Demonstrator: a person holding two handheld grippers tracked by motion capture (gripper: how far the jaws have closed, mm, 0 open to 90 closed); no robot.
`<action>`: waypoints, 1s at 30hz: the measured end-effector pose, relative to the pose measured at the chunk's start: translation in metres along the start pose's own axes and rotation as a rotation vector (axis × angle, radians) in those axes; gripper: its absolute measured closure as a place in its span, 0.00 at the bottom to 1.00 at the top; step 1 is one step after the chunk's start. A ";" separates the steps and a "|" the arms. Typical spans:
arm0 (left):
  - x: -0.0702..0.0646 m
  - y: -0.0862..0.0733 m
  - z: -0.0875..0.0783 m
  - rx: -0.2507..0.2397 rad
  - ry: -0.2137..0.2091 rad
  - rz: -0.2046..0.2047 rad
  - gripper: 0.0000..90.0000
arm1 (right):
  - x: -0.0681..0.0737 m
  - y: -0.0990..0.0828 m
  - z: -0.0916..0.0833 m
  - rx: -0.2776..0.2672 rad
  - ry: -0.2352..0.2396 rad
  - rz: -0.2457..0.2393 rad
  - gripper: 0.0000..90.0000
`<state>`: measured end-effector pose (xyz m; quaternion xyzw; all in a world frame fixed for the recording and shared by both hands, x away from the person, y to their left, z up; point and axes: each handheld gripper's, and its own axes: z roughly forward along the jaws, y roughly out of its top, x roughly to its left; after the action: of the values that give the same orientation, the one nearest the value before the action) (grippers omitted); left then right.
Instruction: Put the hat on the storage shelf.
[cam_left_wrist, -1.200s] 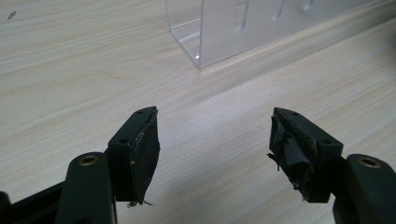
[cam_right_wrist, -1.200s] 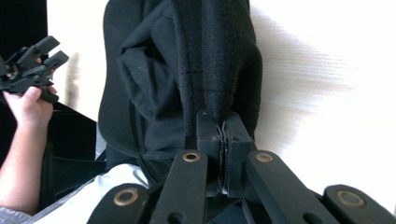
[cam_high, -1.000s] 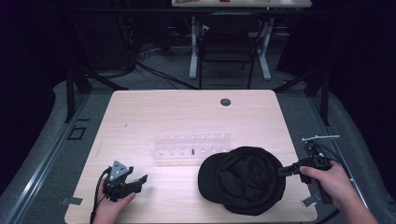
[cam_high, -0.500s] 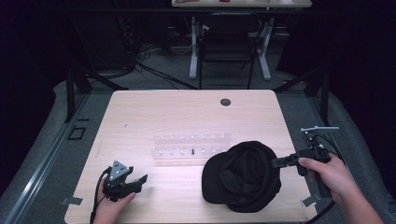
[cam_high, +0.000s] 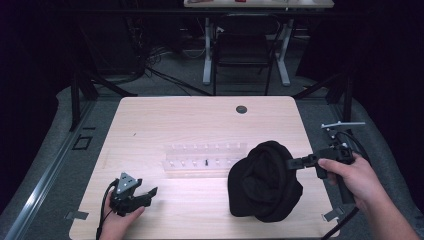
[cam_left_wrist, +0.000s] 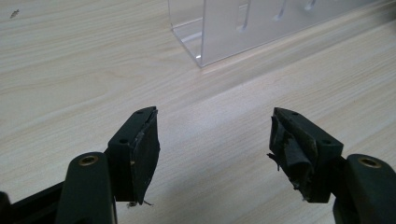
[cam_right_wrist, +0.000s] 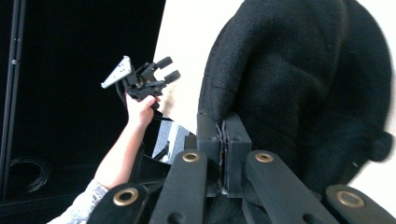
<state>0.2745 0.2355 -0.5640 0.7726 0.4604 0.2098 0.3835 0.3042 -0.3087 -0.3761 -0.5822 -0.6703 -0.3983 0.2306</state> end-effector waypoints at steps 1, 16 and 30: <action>0.000 0.000 0.000 0.000 -0.001 0.002 0.37 | 0.006 0.002 -0.003 -0.005 0.003 -0.014 0.98; -0.001 0.000 0.001 0.008 -0.003 0.008 0.37 | 0.021 0.011 -0.029 -0.083 -0.010 -0.027 0.98; -0.001 0.001 0.001 0.003 -0.005 0.007 0.37 | 0.039 0.026 -0.039 -0.139 0.003 -0.051 0.98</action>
<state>0.2753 0.2341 -0.5643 0.7754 0.4569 0.2086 0.3827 0.3147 -0.3173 -0.3167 -0.5790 -0.6552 -0.4505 0.1801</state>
